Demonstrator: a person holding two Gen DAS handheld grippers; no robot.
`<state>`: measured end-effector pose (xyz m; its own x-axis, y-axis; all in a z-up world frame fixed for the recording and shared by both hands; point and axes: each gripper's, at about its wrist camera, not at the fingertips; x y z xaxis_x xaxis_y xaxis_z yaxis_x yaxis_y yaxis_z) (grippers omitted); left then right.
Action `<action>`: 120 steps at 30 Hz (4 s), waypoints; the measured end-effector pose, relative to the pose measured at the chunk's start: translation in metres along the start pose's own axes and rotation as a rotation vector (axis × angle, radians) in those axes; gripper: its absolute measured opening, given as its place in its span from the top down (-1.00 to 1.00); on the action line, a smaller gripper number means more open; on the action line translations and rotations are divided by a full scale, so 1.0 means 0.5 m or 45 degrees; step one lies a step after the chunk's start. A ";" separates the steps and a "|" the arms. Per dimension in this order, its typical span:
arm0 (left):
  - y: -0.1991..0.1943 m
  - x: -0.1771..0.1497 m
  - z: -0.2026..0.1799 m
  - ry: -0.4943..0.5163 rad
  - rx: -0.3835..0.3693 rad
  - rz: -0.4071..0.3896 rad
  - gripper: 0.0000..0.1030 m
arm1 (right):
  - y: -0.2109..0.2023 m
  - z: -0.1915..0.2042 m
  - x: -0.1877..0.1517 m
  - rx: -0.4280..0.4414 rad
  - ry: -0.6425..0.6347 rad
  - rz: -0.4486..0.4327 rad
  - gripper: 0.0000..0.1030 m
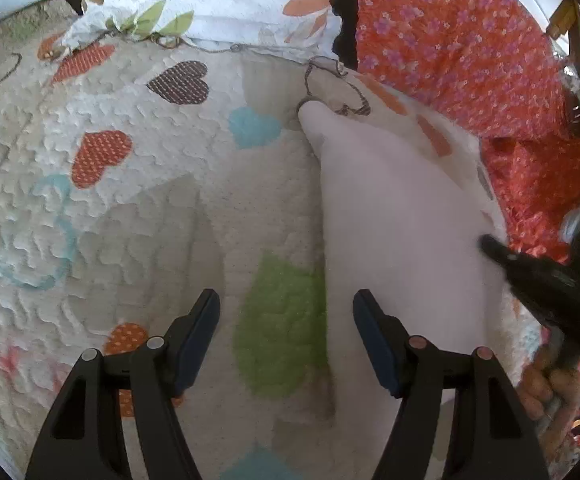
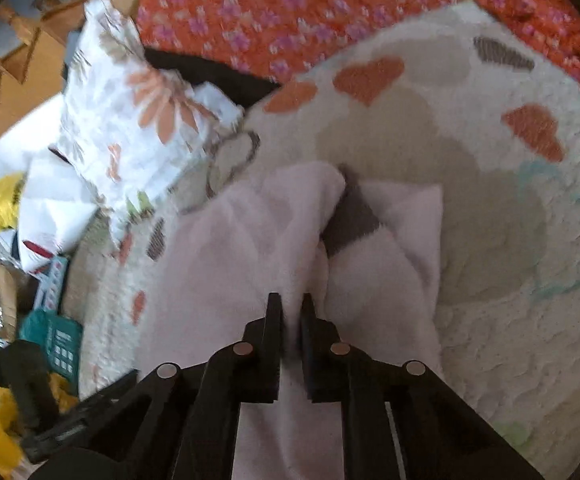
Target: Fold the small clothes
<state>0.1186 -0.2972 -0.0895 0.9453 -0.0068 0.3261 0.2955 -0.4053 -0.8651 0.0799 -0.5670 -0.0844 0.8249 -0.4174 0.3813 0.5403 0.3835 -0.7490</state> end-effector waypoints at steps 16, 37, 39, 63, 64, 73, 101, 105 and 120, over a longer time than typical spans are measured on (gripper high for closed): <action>0.045 -0.026 -0.098 0.266 0.186 0.035 -0.45 | -0.073 -0.052 -0.021 -0.322 -0.002 -0.037 0.72; 0.059 0.022 -0.113 0.145 -0.251 0.031 0.33 | 0.016 -0.087 -0.004 0.073 0.144 0.049 0.51; 0.027 0.028 -0.110 0.137 -0.281 0.001 0.33 | -0.011 -0.064 0.004 0.142 0.134 -0.001 0.57; -0.081 -0.011 0.062 0.113 0.437 -0.252 -0.37 | -0.134 -0.118 -0.015 -0.412 0.058 -0.129 0.10; -0.081 -0.011 0.086 0.090 0.479 -0.263 -0.38 | -0.142 -0.132 -0.019 -0.444 0.061 -0.142 0.08; -0.028 -0.012 0.314 -0.295 0.602 -0.287 -0.49 | -0.169 -0.264 -0.033 -0.779 0.140 -0.168 -0.06; -0.013 -0.039 0.305 -0.169 0.643 -0.291 -1.00 | -0.131 -0.310 -0.060 -0.878 -0.022 -0.110 -1.00; -0.013 -0.039 0.305 -0.169 0.644 -0.292 -1.00 | -0.135 -0.311 -0.059 -0.862 -0.027 -0.120 -1.00; -0.014 -0.041 0.305 -0.168 0.645 -0.294 -1.00 | -0.135 -0.318 -0.058 -0.840 -0.023 -0.148 -1.00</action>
<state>0.1185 -0.1547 -0.1484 0.8481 0.1574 0.5059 0.4947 0.1064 -0.8625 -0.0071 -0.7119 -0.1309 0.7732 -0.4095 0.4842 0.4153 -0.2499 -0.8747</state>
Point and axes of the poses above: each gripper's, at about its wrist camera, not at the fingertips, and y roughly the way its jaws point, z to its left, x to its top, and after that the axes turned 7 degrees about z, right-handed
